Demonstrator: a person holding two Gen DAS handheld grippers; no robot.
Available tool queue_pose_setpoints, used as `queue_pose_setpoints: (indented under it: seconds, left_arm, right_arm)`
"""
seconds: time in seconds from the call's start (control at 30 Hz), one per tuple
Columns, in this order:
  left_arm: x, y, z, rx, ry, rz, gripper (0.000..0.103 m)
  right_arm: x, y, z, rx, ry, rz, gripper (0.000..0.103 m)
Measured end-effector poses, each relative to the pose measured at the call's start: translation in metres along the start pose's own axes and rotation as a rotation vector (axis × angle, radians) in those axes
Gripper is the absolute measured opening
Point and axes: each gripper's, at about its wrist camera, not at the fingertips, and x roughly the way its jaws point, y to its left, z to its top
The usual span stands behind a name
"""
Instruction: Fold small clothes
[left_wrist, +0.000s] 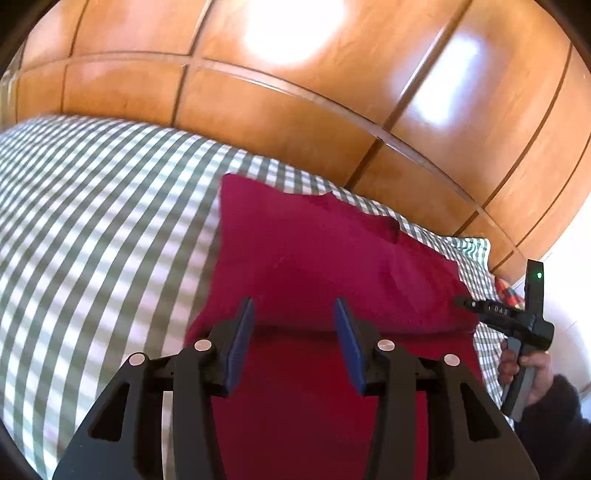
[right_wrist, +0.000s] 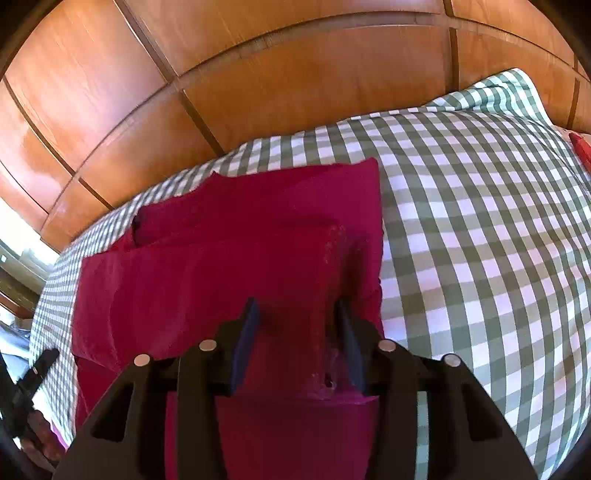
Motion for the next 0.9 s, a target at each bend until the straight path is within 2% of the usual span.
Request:
queue_pose_setpoints:
  seconds: [0.03, 0.07, 0.1, 0.13, 0.23, 0.33, 0.37, 0.43, 0.47, 0.5, 0.53, 0.57, 0.63, 0.73, 0.8, 0.9]
  left_arm:
    - [0.005, -0.002, 0.002, 0.002, 0.007, 0.005, 0.044]
    - [0.017, -0.003, 0.004, 0.01, 0.03, 0.026, 0.045]
    - [0.03, -0.001, 0.003, 0.014, 0.075, 0.093, 0.045]
    - [0.04, 0.005, 0.0, -0.004, 0.113, 0.134, 0.045]
    - [0.049, 0.015, -0.009, -0.042, 0.153, 0.127, 0.044]
    - [0.038, 0.01, -0.011, -0.021, 0.127, 0.117, 0.044]
    - [0.033, 0.009, -0.01, -0.019, 0.114, 0.108, 0.044]
    - [0.021, 0.01, -0.005, -0.016, 0.075, 0.087, 0.044]
    - [0.017, 0.011, 0.003, -0.028, 0.057, 0.065, 0.044]
    - [0.017, 0.012, 0.01, -0.039, 0.048, 0.054, 0.044]
    - [0.017, 0.013, 0.016, -0.045, 0.04, 0.053, 0.044]
    - [0.016, 0.012, 0.024, -0.047, 0.027, 0.061, 0.044]
    - [0.02, 0.013, 0.034, -0.064, 0.016, 0.061, 0.044]
    - [0.03, 0.011, 0.048, -0.087, 0.011, 0.034, 0.044]
    - [0.043, 0.003, 0.057, -0.078, 0.015, 0.034, 0.045]
    - [0.066, -0.005, 0.066, -0.062, 0.026, 0.068, 0.044]
  right_arm:
    - [-0.001, 0.0, -0.002, -0.002, 0.0, -0.014, 0.02]
    - [-0.003, 0.0, -0.002, 0.002, -0.007, -0.015, 0.007]
    - [-0.006, 0.0, 0.001, 0.008, -0.024, -0.009, 0.004]
    - [-0.01, 0.002, 0.005, 0.007, -0.048, -0.006, 0.004]
    - [-0.02, 0.004, 0.013, -0.005, -0.105, -0.009, 0.004]
    - [-0.007, 0.005, 0.018, -0.017, -0.067, -0.051, 0.004]
    - [0.006, 0.005, 0.016, -0.024, -0.018, -0.09, 0.005]
    - [0.008, 0.004, 0.01, -0.043, -0.026, -0.112, 0.007]
    - [0.003, 0.004, 0.008, -0.045, -0.043, -0.119, 0.018]
    - [-0.004, 0.004, 0.007, -0.041, -0.066, -0.124, 0.039]
    - [-0.011, 0.005, 0.007, -0.042, -0.095, -0.139, 0.049]
    - [-0.022, 0.009, 0.006, -0.063, -0.139, -0.168, 0.052]
    - [-0.037, 0.018, 0.005, -0.094, -0.172, -0.148, 0.052]
    - [-0.045, 0.042, -0.002, -0.161, -0.168, -0.063, 0.052]
    - [-0.039, 0.056, -0.005, -0.209, -0.147, -0.048, 0.052]
    - [-0.019, 0.062, -0.005, -0.223, -0.122, -0.072, 0.051]
